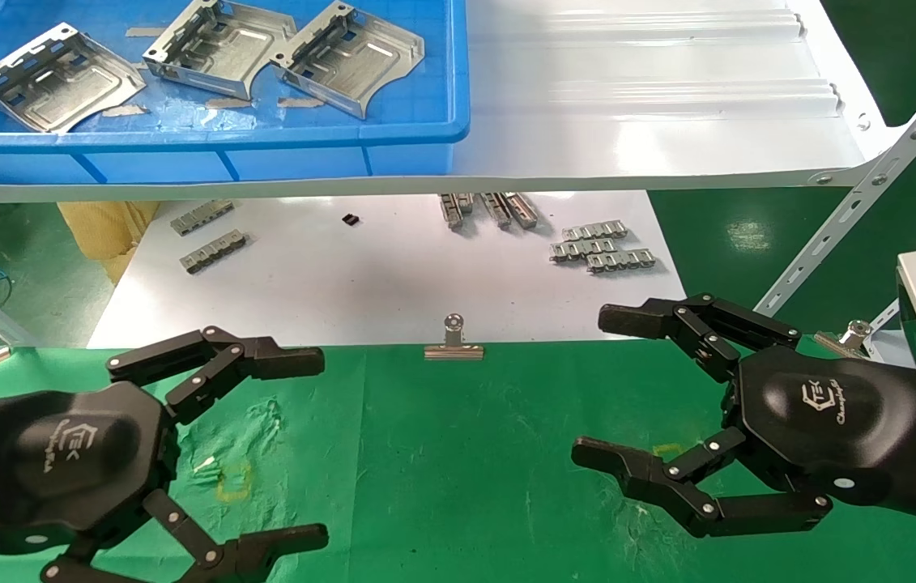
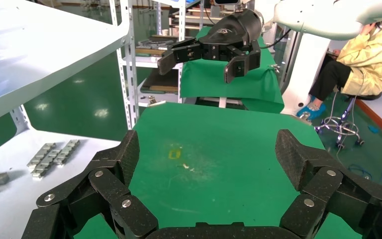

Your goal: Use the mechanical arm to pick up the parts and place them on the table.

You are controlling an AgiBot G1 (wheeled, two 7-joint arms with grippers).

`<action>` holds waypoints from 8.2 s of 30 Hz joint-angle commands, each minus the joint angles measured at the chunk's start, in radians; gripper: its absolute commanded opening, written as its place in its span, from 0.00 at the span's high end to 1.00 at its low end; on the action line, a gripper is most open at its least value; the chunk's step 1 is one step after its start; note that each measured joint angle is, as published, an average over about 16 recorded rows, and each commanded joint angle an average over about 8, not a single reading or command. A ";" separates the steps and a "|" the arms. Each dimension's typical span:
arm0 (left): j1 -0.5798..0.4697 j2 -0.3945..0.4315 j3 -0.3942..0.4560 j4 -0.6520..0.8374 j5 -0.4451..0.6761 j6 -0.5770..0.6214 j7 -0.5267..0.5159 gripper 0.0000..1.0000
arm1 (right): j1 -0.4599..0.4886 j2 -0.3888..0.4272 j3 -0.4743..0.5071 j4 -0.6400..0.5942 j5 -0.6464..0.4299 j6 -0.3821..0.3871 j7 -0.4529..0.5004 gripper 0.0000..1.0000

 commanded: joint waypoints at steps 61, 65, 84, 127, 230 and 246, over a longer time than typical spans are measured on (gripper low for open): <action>-0.731 0.330 0.197 0.705 0.517 -0.452 -0.041 0.00 | 0.000 0.000 0.000 0.000 0.000 0.000 0.000 1.00; -0.808 0.354 0.226 0.828 0.571 -0.460 -0.038 0.00 | 0.000 0.000 0.000 0.000 0.000 0.000 0.000 1.00; -0.962 0.462 0.268 1.176 0.659 -0.577 0.091 1.00 | 0.000 0.000 0.000 0.000 0.000 0.000 0.000 1.00; -0.960 0.539 0.251 1.282 0.637 -0.824 0.169 1.00 | 0.000 0.000 0.000 0.000 0.000 0.000 0.000 1.00; -0.589 0.211 0.712 0.933 0.449 -0.027 0.922 0.00 | 0.000 0.000 0.000 0.000 0.000 0.000 0.000 1.00; -0.598 0.198 0.660 0.940 0.302 0.094 0.847 0.00 | 0.000 0.000 0.000 0.000 0.000 0.000 0.000 1.00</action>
